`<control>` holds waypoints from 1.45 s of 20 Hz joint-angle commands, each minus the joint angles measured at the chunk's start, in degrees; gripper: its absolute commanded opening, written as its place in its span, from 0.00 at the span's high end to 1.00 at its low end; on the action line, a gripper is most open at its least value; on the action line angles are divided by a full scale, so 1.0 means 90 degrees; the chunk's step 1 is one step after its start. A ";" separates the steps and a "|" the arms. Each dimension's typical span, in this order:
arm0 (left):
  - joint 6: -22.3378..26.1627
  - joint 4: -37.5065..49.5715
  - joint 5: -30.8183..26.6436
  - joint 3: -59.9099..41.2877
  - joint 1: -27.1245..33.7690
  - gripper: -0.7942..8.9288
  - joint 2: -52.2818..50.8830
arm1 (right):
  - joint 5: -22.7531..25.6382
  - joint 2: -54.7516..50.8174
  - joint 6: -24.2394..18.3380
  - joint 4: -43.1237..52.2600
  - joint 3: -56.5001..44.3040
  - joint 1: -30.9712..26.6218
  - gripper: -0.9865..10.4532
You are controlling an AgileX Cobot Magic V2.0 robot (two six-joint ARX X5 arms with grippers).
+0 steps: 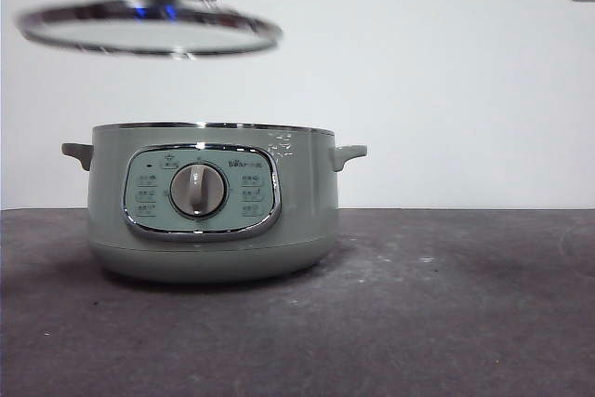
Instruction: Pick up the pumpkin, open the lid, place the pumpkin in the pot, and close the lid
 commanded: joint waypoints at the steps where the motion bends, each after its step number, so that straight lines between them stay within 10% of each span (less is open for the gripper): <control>1: 0.0000 -0.0080 -0.0027 0.0049 0.0068 0.93 -0.0653 | -0.0238 0.0430 0.0056 0.0362 0.0070 0.0012 0.92; 16: -0.0342 -0.2533 -0.0408 0.0049 0.0104 0.93 -0.3456 | -0.0228 0.5484 -0.0760 0.0874 0.3738 0.0903 0.92; 29: -0.0352 -0.2749 -0.0398 0.0049 0.0100 0.93 -0.3529 | -0.0019 0.7344 -0.1083 0.1705 0.3988 0.1049 0.92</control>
